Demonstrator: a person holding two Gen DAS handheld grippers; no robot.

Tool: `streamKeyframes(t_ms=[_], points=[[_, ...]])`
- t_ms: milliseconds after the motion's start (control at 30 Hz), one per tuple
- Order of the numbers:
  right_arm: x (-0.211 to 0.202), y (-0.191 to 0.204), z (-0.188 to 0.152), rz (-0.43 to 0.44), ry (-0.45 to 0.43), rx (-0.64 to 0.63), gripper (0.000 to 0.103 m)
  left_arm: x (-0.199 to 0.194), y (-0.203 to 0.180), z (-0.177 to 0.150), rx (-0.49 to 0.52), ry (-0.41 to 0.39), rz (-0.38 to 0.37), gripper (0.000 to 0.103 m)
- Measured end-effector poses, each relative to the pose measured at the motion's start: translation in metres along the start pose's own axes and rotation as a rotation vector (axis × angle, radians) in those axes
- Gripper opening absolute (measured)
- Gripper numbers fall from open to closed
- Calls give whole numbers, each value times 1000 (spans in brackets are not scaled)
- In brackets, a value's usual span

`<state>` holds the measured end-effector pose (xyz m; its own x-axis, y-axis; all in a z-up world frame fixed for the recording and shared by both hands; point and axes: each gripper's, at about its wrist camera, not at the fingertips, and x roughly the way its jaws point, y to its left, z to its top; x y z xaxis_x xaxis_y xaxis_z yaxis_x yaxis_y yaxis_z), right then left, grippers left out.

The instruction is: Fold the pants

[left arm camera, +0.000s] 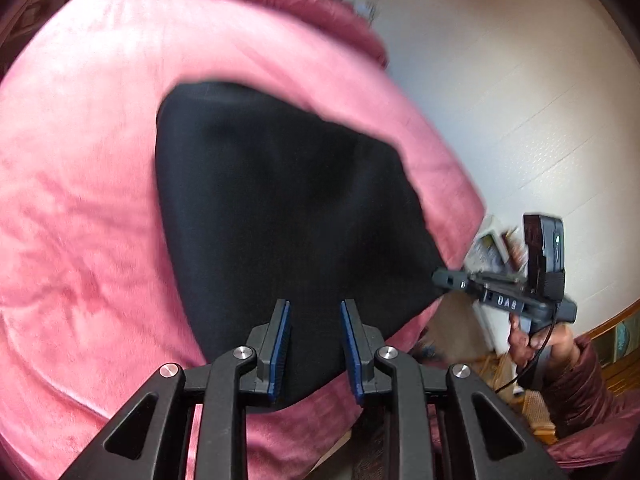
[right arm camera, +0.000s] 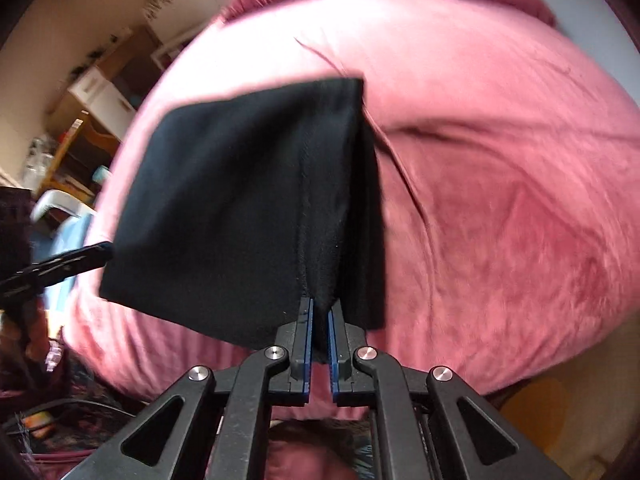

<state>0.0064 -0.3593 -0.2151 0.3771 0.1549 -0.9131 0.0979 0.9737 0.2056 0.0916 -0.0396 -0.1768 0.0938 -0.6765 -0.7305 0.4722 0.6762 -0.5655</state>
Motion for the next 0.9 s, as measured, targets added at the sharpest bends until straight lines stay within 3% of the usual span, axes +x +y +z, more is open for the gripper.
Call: streamKeyframes(t_ms=[167, 267, 367, 533, 767, 900], points=[[5, -6, -1, 9, 3, 24, 7, 12, 1, -1, -5, 23, 22, 25], [-11, -8, 2, 43, -2, 33, 14, -4, -5, 6, 16, -32, 11, 26], [-32, -7, 12, 27, -61, 29, 18, -17, -6, 16, 23, -93, 8, 29], [-47, 14, 44, 53, -163, 17, 24, -30, -1, 43, 0, -175, 66, 30], [-25, 45, 89, 64, -174, 26, 31, -16, -4, 75, -33, -195, 162, 30], [-6, 50, 98, -43, -136, 32, 37, 0, 0, 86, -58, -180, 248, 30]])
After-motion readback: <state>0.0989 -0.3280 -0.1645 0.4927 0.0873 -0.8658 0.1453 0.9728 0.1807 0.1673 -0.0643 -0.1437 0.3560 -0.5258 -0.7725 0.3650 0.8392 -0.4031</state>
